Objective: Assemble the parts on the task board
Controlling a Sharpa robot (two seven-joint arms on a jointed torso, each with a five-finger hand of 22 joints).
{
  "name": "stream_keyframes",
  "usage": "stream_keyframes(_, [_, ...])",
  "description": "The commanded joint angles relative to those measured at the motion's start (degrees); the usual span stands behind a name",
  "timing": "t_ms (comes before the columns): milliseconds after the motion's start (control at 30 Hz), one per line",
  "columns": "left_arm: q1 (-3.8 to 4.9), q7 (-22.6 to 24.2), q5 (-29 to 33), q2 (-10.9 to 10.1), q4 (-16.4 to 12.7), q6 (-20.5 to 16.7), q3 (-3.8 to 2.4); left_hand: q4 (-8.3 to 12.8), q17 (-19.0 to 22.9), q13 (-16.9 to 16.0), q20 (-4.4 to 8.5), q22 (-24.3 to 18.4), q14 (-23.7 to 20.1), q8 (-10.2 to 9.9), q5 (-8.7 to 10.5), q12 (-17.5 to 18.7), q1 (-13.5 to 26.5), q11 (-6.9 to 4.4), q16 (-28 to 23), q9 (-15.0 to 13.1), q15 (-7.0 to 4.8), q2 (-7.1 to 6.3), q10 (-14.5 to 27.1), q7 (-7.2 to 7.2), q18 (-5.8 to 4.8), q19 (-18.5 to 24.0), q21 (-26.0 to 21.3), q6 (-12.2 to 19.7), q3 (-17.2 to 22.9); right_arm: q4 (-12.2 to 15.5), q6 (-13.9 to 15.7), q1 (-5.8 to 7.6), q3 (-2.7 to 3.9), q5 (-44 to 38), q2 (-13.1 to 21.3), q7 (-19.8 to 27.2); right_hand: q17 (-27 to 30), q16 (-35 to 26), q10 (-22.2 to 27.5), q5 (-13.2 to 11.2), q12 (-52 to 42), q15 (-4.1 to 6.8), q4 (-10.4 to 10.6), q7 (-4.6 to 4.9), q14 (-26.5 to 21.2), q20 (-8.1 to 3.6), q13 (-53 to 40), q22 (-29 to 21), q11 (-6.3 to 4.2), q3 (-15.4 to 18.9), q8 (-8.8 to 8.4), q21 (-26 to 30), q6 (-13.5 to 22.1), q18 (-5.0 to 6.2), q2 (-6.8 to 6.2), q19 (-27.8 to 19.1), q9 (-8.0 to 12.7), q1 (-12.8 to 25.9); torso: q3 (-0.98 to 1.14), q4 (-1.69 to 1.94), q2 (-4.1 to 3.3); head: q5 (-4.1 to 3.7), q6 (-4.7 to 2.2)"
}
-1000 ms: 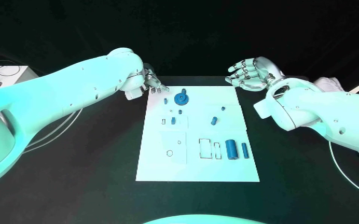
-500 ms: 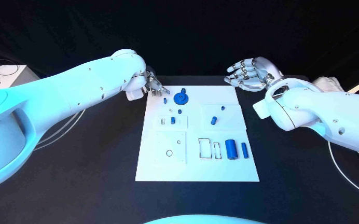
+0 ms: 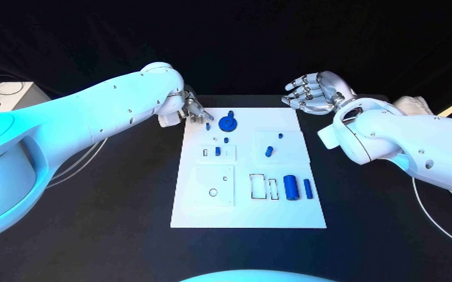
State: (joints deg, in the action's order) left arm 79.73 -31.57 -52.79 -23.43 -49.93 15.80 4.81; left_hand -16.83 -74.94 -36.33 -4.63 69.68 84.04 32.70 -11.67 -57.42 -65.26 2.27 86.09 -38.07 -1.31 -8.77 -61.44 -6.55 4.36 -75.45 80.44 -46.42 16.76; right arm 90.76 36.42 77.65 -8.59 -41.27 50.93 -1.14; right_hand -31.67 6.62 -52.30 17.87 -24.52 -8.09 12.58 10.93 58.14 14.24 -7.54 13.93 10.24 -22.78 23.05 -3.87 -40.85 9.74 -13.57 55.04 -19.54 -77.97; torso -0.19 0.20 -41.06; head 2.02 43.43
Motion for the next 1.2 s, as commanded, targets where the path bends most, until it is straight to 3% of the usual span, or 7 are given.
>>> stream_keyframes(33, [-0.06,0.83,0.7,0.25,0.19,2.05,0.09,0.13,-8.24,0.02,-0.44,0.05,3.05,-0.14,0.25,-0.38,-0.05,0.1,0.24,0.09,0.28,0.54,0.22,-0.05,0.26,0.04,0.2,-0.39,-0.06,0.05,-0.34,-0.02,0.01,-0.19,-0.07,0.8,0.08,-0.29,0.05,0.3,0.24,0.15,-0.17,3.3,-0.3,0.05,0.08,-0.08,0.2,0.05,0.2,0.16,0.25,0.73,0.15,-0.51,0.09,0.24,0.0,-0.05,-0.03,0.03,0.03])
stream_keyframes(1200, [-0.42,1.74,1.46,1.14,1.71,2.79,0.66,0.39,-8.9,-0.14,-0.25,0.59,3.34,-0.29,0.18,-1.23,-3.41,-0.32,0.74,1.44,-0.04,2.31,-0.12,0.38,0.18,-0.18,0.42,-1.74,1.69,-0.06,-0.53,-0.02,0.01,-0.19,-0.32,0.73,0.33,-0.36,0.02,0.45,0.23,0.12,-0.19,3.31,-0.34,0.08,0.29,-0.3,0.21,-0.03,0.29,0.15,0.24,0.73,0.25,-0.57,0.16,0.22,0.0,-0.04,-0.07,-0.18,0.18])
